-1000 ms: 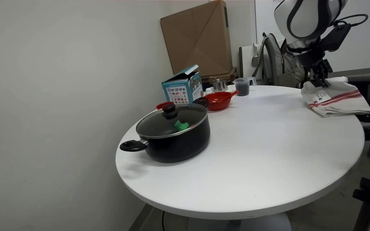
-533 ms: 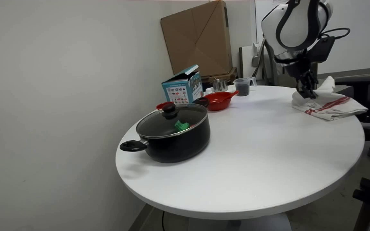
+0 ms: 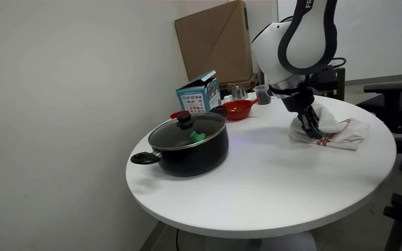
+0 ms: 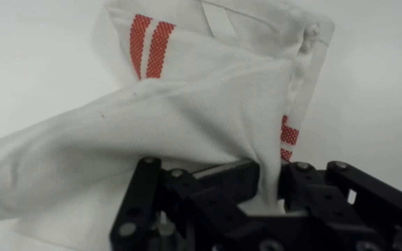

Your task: Use the white and red towel to wipe the table top

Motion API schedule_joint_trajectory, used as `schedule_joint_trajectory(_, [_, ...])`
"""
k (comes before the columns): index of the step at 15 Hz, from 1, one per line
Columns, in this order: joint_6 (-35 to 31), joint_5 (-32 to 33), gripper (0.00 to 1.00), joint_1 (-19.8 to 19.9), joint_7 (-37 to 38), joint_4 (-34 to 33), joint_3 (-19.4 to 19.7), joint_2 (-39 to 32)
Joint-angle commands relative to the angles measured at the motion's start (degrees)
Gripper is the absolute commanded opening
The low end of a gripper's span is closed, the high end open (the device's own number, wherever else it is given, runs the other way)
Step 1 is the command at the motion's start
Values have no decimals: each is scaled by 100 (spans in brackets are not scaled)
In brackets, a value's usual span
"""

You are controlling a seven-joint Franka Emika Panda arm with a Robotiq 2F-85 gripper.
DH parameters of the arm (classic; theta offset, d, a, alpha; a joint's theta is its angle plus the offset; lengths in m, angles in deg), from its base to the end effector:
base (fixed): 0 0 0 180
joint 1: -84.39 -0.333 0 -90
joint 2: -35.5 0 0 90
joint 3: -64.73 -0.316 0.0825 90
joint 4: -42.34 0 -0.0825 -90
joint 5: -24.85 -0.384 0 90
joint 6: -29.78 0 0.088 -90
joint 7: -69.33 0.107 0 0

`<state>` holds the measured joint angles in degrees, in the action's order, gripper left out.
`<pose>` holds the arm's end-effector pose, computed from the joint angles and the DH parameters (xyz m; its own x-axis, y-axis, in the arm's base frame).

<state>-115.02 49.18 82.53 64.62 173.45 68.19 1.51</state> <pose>0.4681 -0.0130 0.0683 0.8393 0.3828 -0.3860 0.4524 -0.8855 0.1056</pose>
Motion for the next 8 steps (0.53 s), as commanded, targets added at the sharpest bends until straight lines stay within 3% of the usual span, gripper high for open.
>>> schedule_joint_trajectory(1, [-94,-111,0,-175,-273,476,-357,285])
schedule_joint_trajectory(8, [-62,-326,0,-575,-528,872,-1180,549])
